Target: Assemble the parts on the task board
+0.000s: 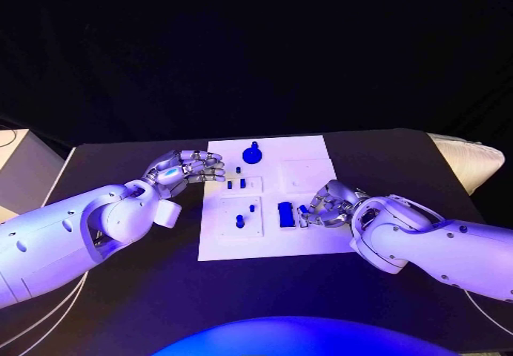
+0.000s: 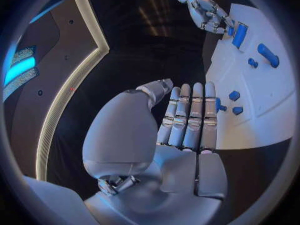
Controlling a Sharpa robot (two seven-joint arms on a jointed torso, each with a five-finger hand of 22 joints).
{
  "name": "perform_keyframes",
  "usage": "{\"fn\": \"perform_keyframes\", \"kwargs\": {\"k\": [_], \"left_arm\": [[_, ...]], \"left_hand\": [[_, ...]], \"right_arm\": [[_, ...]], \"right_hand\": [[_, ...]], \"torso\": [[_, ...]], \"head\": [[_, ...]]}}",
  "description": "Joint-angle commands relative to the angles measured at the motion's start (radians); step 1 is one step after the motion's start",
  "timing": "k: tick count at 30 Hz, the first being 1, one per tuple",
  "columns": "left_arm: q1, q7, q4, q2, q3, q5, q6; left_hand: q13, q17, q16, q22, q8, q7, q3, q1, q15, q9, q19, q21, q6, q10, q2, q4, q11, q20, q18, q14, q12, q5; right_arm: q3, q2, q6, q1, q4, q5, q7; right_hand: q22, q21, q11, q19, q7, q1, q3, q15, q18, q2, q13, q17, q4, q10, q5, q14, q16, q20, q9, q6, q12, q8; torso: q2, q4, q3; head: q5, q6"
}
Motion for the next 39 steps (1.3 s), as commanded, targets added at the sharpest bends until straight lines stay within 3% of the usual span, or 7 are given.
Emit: {"fn": "perform_keyframes", "kwargs": {"k": [1, 23, 27, 39], "left_arm": [[0.0, 0.003, 0.002, 0.002, 0.001, 0.005, 0.019], [0.0, 0.002, -0.001, 0.005, 0.001, 0.005, 0.02], [0.0, 0.003, -0.001, 0.005, 0.001, 0.005, 0.021], [0.0, 0.002, -0.003, 0.005, 0.001, 0.005, 0.022]], "left_hand": [[0.001, 0.002, -0.004, -0.002, -0.006, 0.0, 0.0, -0.001, -0.002, -0.001, 0.005, -0.007, -0.001, -0.007, 0.007, 0.009, 0.0, 0.001, 0.011, 0.007, 0.001, 0.005], [0.001, 0.003, -0.006, -0.004, -0.006, 0.001, 0.0, -0.003, -0.001, -0.001, 0.006, -0.009, -0.001, -0.007, 0.009, 0.012, 0.0, 0.001, 0.011, 0.007, 0.001, 0.005], [0.001, 0.003, -0.006, -0.004, -0.006, 0.001, 0.0, -0.004, -0.001, -0.001, 0.007, -0.009, -0.001, -0.007, 0.01, 0.013, 0.0, 0.002, 0.011, 0.007, 0.001, 0.006], [0.001, 0.004, -0.007, -0.005, -0.006, 0.001, 0.0, -0.005, -0.001, -0.001, 0.007, -0.01, -0.001, -0.007, 0.011, 0.015, 0.0, 0.002, 0.011, 0.008, 0.001, 0.006]], "right_arm": [[0.0, 0.004, 0.032, -0.001, -0.003, -0.002, -0.015], [-0.001, 0.021, 0.045, -0.003, -0.017, -0.013, -0.019], [-0.001, 0.021, 0.04, -0.003, -0.013, -0.013, -0.017], [-0.001, 0.02, 0.034, -0.004, -0.009, -0.015, -0.018]], "right_hand": [[0.257, 0.001, -0.002, 0.101, 0.0, -0.014, -0.006, -0.004, -0.018, 0.0, 0.263, 0.263, 0.001, 0.106, -0.009, 0.104, 0.007, -0.004, -0.001, -0.004, 0.002, 0.003], [0.257, 0.0, -0.001, 0.1, 0.001, -0.041, -0.021, -0.004, -0.017, 0.003, 0.263, 0.263, 0.002, 0.106, -0.031, 0.104, 0.007, -0.004, -0.002, -0.004, 0.002, 0.003], [0.256, -0.001, -0.001, 0.1, 0.0, -0.058, -0.039, -0.003, -0.017, 0.008, 0.263, 0.263, 0.001, 0.106, -0.061, 0.104, 0.007, -0.003, -0.003, -0.004, 0.002, 0.003], [0.256, -0.001, 0.0, 0.1, 0.001, -0.069, -0.058, -0.003, -0.017, 0.013, 0.263, 0.263, 0.003, 0.106, -0.08, 0.104, 0.007, -0.003, -0.004, -0.004, 0.002, 0.003]], "torso": [[0.0, -0.0001, -0.0006], [0.0, -0.0004, -0.0006], [0.0, -0.0007, -0.0004], [0.0, -0.001, 0.0002]], "head": [[0.001, -0.001], [0.002, -0.005], [0.003, -0.006], [0.006, -0.007]]}}
